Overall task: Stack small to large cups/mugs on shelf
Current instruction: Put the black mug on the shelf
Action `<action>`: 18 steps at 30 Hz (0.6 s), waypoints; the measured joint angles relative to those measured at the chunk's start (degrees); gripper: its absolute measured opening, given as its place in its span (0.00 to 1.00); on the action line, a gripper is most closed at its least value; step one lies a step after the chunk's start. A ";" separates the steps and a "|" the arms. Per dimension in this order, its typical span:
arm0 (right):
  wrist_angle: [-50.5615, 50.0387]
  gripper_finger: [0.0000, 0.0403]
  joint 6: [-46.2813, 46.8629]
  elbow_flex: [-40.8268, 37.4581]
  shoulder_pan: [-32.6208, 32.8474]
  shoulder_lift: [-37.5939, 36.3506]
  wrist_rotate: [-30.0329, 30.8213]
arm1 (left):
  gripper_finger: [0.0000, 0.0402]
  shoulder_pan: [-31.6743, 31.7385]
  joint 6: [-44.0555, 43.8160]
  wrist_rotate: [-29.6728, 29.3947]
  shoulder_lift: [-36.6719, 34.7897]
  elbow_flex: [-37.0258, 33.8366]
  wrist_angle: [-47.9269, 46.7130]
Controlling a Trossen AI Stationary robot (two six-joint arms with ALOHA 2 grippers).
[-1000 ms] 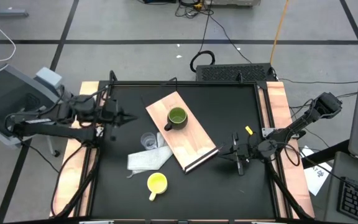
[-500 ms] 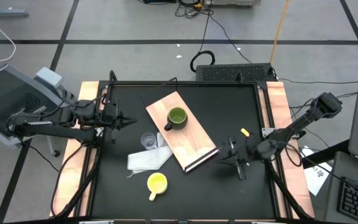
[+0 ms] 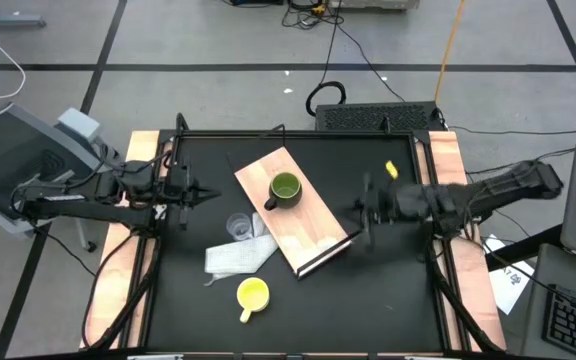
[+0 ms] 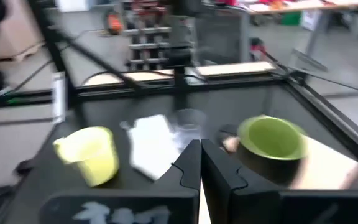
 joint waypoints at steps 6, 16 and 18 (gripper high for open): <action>-9.05 0.03 3.19 5.07 -16.78 1.10 -12.49 | 0.01 0.02 -0.36 0.00 0.00 0.00 -0.02; -9.89 0.11 3.81 17.58 -30.75 16.32 -35.84 | 0.01 0.02 0.83 -0.47 0.00 0.00 -0.32; -10.25 0.11 3.64 20.73 -31.94 20.08 -38.41 | 0.01 0.02 0.84 -1.18 0.00 0.00 -0.37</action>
